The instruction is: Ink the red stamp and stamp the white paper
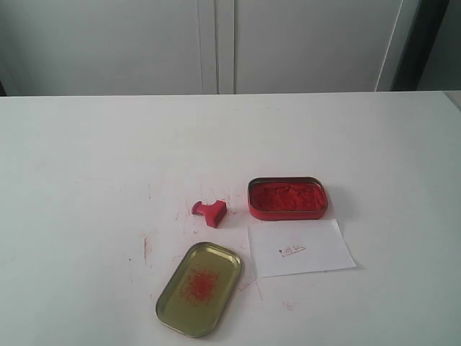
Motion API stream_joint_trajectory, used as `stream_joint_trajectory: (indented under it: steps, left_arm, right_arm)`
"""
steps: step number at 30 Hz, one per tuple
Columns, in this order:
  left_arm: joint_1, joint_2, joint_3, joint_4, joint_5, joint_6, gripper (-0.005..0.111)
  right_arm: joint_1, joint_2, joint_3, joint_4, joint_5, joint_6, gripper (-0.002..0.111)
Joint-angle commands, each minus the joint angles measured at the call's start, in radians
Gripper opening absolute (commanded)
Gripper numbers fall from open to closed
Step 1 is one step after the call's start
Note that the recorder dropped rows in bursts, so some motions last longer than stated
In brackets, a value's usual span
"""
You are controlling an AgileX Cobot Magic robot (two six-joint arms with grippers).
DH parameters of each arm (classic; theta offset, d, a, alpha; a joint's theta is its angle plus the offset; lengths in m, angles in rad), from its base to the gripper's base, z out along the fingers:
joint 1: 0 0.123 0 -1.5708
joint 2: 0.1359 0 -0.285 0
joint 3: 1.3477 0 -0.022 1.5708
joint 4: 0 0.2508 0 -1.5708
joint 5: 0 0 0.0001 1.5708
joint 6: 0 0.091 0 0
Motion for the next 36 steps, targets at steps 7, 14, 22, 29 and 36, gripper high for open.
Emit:
stream_joint_trajectory:
  steps: [7, 14, 22, 29, 36]
  left_arm:
    - [0.022, -0.214, 0.131, -0.005, -0.036, -0.004, 0.000]
    - [0.022, -0.364, 0.234, -0.009, -0.111, -0.004, 0.000]
    - [0.022, -0.523, 0.313, -0.012, -0.177, -0.004, 0.000]
    - [0.022, -0.571, 0.401, -0.019, -0.215, -0.007, 0.000]
    - [0.022, -0.571, 0.465, -0.019, -0.225, -0.007, 0.000]
  right_arm:
    - [0.004, -0.006, 0.005, 0.002, -0.014, 0.000, 0.000]
    - [0.004, -0.006, 0.005, 0.002, -0.014, 0.000, 0.000]
    - [0.004, -0.006, 0.005, 0.002, -0.014, 0.000, 0.000]
    - [0.004, -0.006, 0.005, 0.002, -0.014, 0.000, 0.000]
    - [0.004, -0.006, 0.005, 0.002, -0.014, 0.000, 0.000]
